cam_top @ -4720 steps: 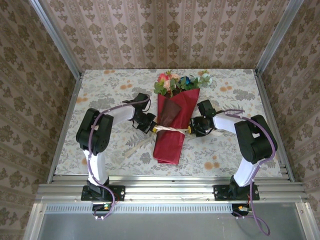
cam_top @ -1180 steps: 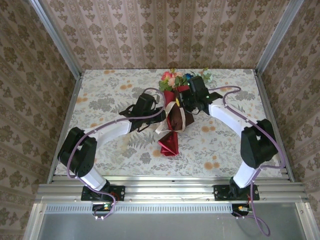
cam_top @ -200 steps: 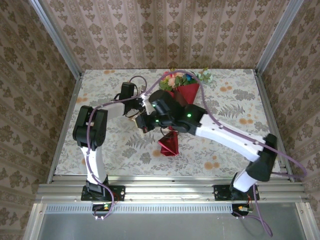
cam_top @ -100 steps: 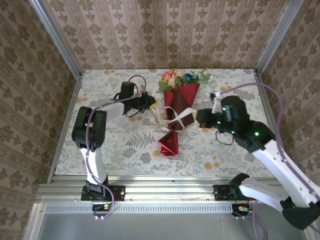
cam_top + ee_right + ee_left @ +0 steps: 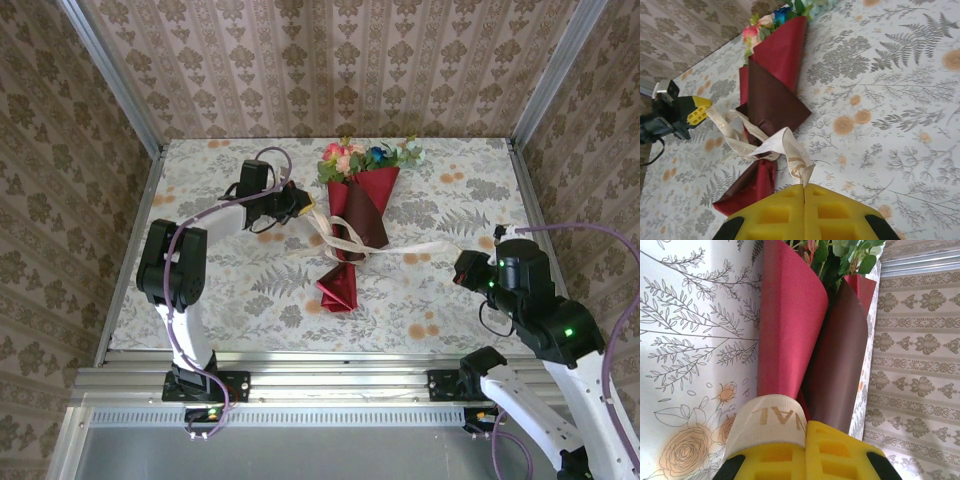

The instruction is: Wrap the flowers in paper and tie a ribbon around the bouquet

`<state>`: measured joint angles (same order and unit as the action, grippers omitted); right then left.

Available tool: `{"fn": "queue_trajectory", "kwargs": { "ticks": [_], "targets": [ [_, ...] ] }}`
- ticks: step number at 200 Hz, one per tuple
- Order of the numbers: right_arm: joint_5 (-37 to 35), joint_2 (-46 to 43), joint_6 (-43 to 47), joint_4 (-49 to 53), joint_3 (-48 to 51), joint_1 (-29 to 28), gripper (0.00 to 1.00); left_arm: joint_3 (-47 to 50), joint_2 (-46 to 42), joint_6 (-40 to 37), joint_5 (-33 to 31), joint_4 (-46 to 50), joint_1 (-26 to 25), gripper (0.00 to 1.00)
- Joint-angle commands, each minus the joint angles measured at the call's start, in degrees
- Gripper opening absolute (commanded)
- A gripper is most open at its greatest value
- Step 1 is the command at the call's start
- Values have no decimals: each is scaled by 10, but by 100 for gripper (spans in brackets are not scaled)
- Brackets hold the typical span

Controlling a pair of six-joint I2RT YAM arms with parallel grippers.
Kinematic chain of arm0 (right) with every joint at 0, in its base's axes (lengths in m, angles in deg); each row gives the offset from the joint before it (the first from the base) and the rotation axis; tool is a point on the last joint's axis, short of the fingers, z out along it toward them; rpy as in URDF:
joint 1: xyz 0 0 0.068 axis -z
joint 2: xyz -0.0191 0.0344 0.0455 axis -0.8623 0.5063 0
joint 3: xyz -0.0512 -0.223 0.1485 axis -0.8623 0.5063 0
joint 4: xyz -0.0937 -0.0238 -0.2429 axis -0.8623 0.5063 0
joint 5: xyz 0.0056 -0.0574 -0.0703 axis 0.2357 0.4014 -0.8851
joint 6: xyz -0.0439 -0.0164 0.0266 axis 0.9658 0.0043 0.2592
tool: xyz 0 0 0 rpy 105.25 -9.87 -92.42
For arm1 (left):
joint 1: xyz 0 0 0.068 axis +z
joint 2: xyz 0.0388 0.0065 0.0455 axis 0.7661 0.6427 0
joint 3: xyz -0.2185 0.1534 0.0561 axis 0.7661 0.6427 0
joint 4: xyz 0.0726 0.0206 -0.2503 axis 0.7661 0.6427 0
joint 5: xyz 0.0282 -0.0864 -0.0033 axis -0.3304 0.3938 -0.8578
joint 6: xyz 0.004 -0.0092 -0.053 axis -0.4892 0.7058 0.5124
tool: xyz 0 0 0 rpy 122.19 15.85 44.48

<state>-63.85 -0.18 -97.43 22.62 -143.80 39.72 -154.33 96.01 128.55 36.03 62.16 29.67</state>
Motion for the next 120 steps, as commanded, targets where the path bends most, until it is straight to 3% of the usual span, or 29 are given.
{"fn": "queue_trajectory", "kwargs": {
  "ticks": [1, 20, 91, 120],
  "targets": [
    [-20, -3, -14, 21, -7, 2, 0, 6, -22, -13, -5, 14, -6, 0],
    [-9, -3, -18, 28, -6, 2, 0, 11, -33, -14, -7, 19, -8, 0],
    [-167, -22, -56, 183, -47, 2, 0, 49, -71, -35, -32, 53, -11, 0],
    [-182, -21, -61, 183, -23, 2, 0, 52, -72, -33, -33, 52, -14, 0]
  ]
}}
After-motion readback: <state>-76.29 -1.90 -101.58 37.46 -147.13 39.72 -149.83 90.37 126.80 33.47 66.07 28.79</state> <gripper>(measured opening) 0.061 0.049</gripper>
